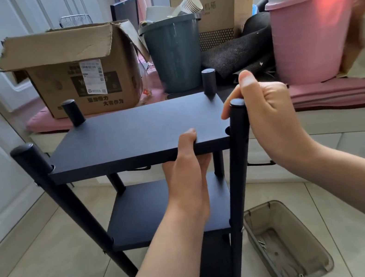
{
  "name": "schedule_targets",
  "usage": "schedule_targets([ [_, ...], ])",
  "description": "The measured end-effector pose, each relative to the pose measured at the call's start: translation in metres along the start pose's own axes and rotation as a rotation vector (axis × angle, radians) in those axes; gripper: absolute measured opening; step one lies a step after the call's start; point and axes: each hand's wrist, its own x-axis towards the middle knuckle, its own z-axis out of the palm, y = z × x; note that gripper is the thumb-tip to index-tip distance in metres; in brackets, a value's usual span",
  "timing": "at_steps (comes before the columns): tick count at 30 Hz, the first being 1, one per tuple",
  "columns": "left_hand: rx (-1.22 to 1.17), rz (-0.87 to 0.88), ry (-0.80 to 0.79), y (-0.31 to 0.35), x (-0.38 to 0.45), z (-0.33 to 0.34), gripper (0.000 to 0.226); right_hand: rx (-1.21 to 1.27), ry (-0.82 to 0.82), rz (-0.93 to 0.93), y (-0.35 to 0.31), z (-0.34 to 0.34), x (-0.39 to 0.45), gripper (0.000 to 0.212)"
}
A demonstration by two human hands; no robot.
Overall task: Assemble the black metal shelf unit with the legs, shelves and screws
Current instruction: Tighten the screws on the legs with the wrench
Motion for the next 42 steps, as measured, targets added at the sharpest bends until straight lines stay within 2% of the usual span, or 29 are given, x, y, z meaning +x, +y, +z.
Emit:
schedule_targets([
  [3,0.056,-0.008,-0.056,0.0,0.003,-0.009,0.07,-0.008,0.004,-0.032,-0.002,0.001,0.0,0.058],
  [5,0.094,-0.003,-0.064,-0.001,0.003,-0.012,0.075,-0.028,0.006,-0.042,-0.003,0.001,0.001,0.055],
  [10,0.163,-0.007,-0.1,0.0,-0.005,-0.012,0.035,-0.005,-0.036,-0.001,-0.006,0.005,0.001,0.057],
  [15,0.138,-0.026,-0.113,0.003,-0.012,-0.004,0.036,-0.005,-0.005,0.007,-0.004,0.004,0.002,0.06],
  [20,0.247,-0.053,-0.138,0.006,-0.012,-0.004,0.033,-0.055,0.002,-0.04,-0.002,0.006,0.004,0.061],
  [24,0.246,-0.05,-0.176,0.007,-0.013,-0.006,0.032,-0.126,-0.064,-0.072,-0.002,-0.001,0.009,0.059],
  [28,0.175,-0.001,-0.133,0.007,-0.01,0.0,0.032,-0.146,-0.125,-0.054,0.001,-0.016,0.019,0.049],
  [31,0.155,0.007,-0.108,0.004,-0.007,0.005,0.028,-0.091,-0.139,0.038,0.012,-0.036,0.023,0.044],
  [34,0.178,0.025,-0.127,0.001,-0.006,0.01,0.022,-0.16,-0.219,0.161,0.039,-0.057,0.014,0.039],
  [40,0.196,0.072,-0.148,-0.004,-0.001,0.018,0.016,-0.324,-0.616,0.719,0.141,-0.089,-0.041,0.029],
  [42,0.228,0.082,-0.158,-0.006,0.001,0.019,0.017,-0.341,-0.703,0.871,0.181,-0.094,-0.065,0.024],
])
